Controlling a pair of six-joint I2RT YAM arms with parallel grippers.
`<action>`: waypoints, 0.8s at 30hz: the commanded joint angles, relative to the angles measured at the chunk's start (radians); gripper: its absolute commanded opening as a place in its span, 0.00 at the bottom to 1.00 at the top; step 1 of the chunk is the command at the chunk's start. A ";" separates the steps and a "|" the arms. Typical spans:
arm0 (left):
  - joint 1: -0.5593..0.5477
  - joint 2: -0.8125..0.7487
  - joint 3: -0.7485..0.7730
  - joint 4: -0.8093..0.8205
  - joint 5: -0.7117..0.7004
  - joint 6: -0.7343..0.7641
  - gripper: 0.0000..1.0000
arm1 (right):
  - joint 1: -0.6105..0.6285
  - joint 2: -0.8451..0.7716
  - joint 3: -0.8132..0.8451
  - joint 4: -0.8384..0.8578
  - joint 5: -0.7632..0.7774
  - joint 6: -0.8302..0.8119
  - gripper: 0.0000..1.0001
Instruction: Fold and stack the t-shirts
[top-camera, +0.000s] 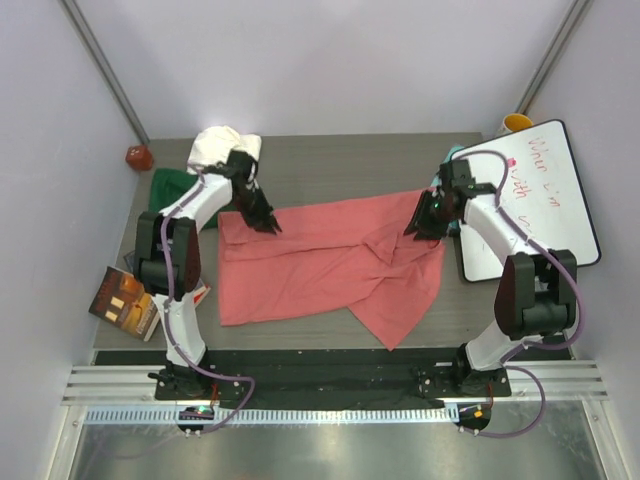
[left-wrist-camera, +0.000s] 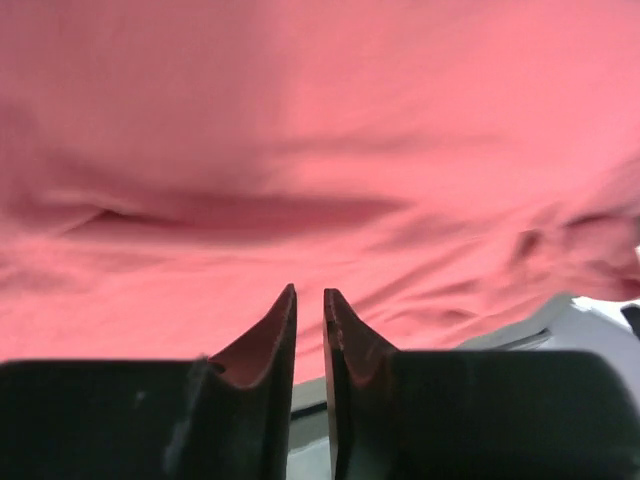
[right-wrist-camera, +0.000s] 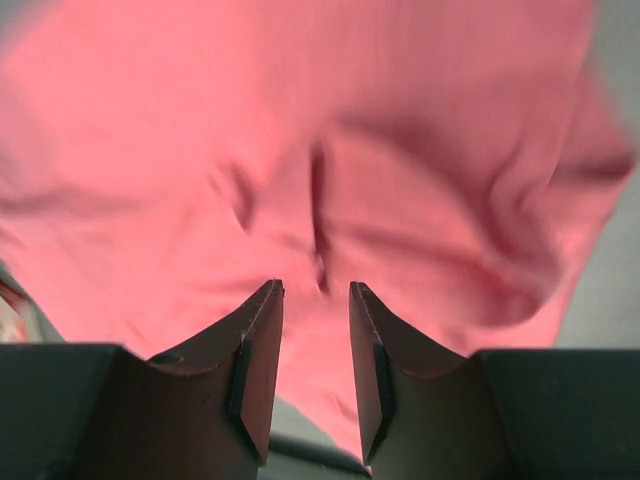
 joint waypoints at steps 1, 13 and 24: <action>0.010 -0.022 -0.210 0.064 0.024 0.016 0.07 | 0.055 -0.092 -0.158 -0.066 -0.010 -0.025 0.36; -0.005 0.180 -0.057 -0.074 -0.071 0.079 0.00 | 0.095 0.055 -0.158 -0.086 0.045 -0.035 0.04; -0.004 0.338 0.238 -0.213 -0.153 0.082 0.00 | 0.109 0.193 -0.048 -0.077 0.082 -0.035 0.02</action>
